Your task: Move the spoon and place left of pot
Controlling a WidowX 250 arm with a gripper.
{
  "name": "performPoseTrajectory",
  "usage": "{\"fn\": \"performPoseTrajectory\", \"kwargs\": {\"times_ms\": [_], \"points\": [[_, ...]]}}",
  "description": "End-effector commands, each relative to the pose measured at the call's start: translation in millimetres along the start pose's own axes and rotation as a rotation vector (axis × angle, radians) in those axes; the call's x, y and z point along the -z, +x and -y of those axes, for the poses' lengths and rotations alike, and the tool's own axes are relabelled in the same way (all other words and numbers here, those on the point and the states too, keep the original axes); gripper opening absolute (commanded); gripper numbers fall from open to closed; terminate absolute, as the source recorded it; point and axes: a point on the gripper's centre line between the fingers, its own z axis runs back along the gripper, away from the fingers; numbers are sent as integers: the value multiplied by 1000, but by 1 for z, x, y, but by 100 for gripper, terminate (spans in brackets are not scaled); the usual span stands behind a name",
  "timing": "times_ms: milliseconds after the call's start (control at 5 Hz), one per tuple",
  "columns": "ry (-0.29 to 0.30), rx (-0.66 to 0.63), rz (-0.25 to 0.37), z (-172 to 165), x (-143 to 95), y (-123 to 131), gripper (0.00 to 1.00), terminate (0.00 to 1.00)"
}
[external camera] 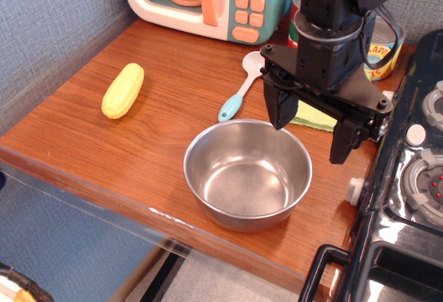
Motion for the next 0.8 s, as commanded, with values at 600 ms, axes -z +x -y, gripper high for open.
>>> {"fn": "performPoseTrajectory", "kwargs": {"times_ms": [600], "points": [[168,-384,-14,-140,17,8,100,0]]}}
